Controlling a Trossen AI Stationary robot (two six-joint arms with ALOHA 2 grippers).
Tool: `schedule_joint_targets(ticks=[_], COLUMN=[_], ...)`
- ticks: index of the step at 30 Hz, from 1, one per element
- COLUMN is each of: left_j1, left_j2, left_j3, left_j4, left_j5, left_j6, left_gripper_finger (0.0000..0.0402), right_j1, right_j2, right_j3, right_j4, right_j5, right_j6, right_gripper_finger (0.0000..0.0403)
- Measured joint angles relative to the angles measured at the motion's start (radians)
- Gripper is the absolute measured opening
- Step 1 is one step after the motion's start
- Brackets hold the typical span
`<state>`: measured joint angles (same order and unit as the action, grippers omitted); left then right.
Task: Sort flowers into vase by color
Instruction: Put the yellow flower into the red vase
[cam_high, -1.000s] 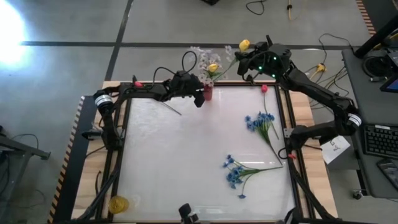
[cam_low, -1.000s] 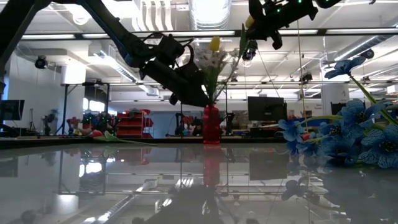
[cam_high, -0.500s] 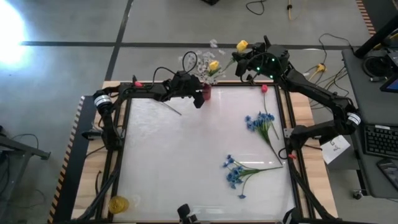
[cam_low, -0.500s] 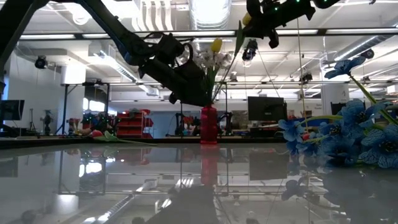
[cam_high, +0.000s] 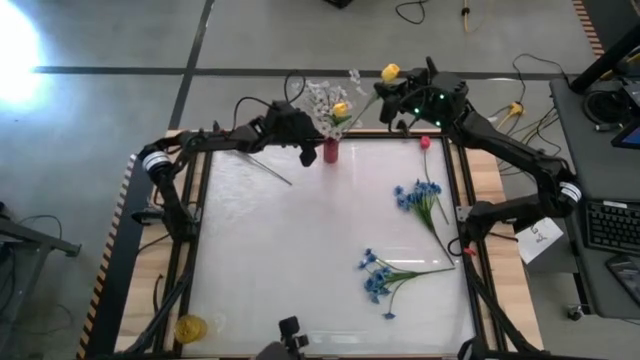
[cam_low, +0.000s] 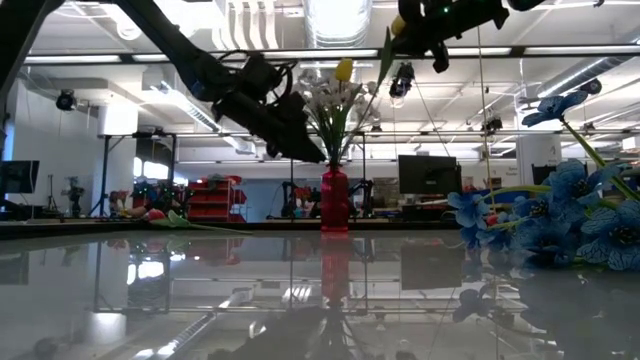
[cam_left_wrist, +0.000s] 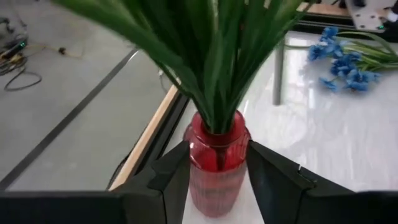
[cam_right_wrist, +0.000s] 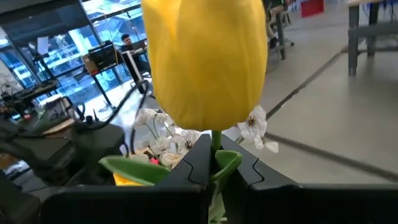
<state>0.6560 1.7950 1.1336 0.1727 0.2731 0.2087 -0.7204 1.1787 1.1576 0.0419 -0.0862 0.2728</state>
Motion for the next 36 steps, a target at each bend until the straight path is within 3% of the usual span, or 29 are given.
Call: schedule_joint_targets(ticks=[6, 17, 36], left_j1=[0.019, 0.018, -0.005], left_j2=[0.072, 0.139, 0.146], left_j3=[-0.001, -0.002, -0.002], left_j4=[0.110, 0.240, 0.268], left_j5=[0.109, 0.093, 0.112], left_j6=[0.012, 0.004, -0.016], left_gripper_finger=[0.0161, 0.0230, 0.0233], right_j1=[0.015, 0.053, 0.122], right_j2=[-0.022, 0.002, 0.106], right_j3=[0.000, 0.000, 0.000], right_j4=[0.002, 0.014, 0.183], right_j5=[0.056, 0.096, 0.139], right_j6=[-0.106, -0.118, -0.182], right_gripper_finger=[0.0012, 0.0012, 0.0012])
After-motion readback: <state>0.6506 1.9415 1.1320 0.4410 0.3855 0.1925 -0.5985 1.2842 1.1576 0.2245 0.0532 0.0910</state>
